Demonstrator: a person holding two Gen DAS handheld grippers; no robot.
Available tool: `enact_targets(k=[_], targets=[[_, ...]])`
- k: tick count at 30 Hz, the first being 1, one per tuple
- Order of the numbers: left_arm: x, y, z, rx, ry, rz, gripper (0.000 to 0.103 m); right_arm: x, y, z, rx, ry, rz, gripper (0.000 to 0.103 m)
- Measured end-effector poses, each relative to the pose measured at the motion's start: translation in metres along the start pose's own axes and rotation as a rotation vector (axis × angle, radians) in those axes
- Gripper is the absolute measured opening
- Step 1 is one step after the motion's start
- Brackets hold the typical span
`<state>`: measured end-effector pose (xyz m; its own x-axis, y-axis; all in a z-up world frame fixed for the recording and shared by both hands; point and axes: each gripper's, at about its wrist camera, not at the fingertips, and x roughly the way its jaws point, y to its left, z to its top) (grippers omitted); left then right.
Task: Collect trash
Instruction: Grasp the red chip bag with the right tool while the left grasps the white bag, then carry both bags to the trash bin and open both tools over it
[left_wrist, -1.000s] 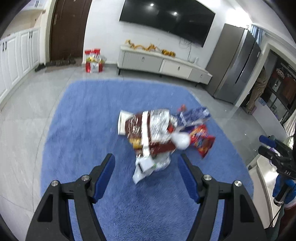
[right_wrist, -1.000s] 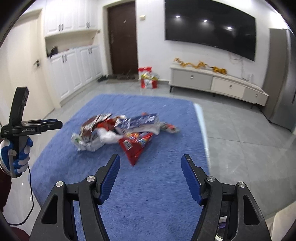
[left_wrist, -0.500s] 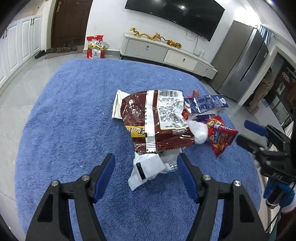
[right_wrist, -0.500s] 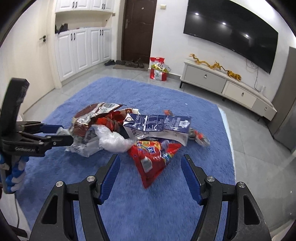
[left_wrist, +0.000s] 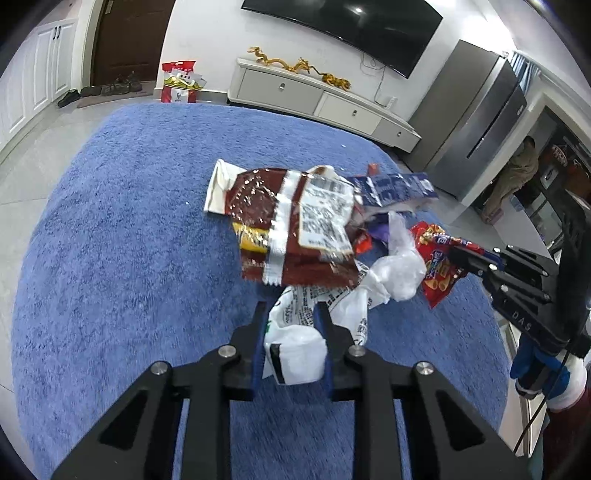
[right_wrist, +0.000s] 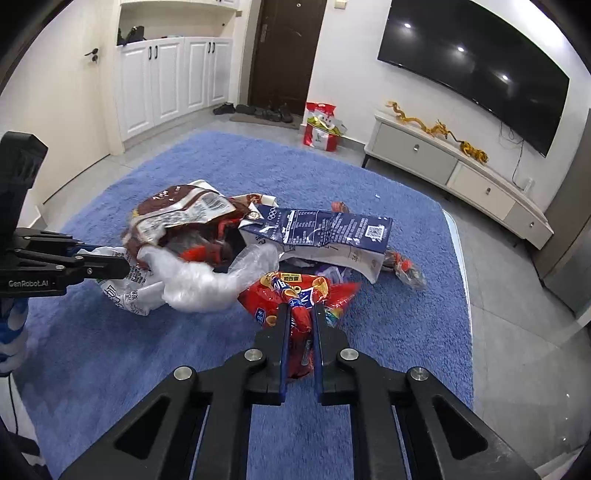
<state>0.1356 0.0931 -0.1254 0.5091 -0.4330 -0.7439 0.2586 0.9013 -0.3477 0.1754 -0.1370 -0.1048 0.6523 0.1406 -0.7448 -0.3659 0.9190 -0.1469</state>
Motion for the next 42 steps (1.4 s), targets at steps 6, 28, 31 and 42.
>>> enact_targets(k=[6,28,31,42], targets=[[-0.025,-0.007,-0.017,0.028,-0.008,0.0,0.022,-0.036,-0.003,-0.014,-0.005,-0.029,0.022,0.009],[-0.103,-0.058,-0.027,0.135,-0.11,0.01,0.022,-0.148,-0.034,-0.082,0.085,-0.142,-0.015,0.009],[-0.102,-0.072,-0.024,0.158,-0.108,-0.011,0.022,-0.157,-0.048,-0.091,0.115,-0.151,-0.038,0.009],[-0.075,-0.12,-0.013,0.243,-0.06,-0.037,0.022,-0.165,-0.096,-0.131,0.237,-0.147,-0.098,0.009]])
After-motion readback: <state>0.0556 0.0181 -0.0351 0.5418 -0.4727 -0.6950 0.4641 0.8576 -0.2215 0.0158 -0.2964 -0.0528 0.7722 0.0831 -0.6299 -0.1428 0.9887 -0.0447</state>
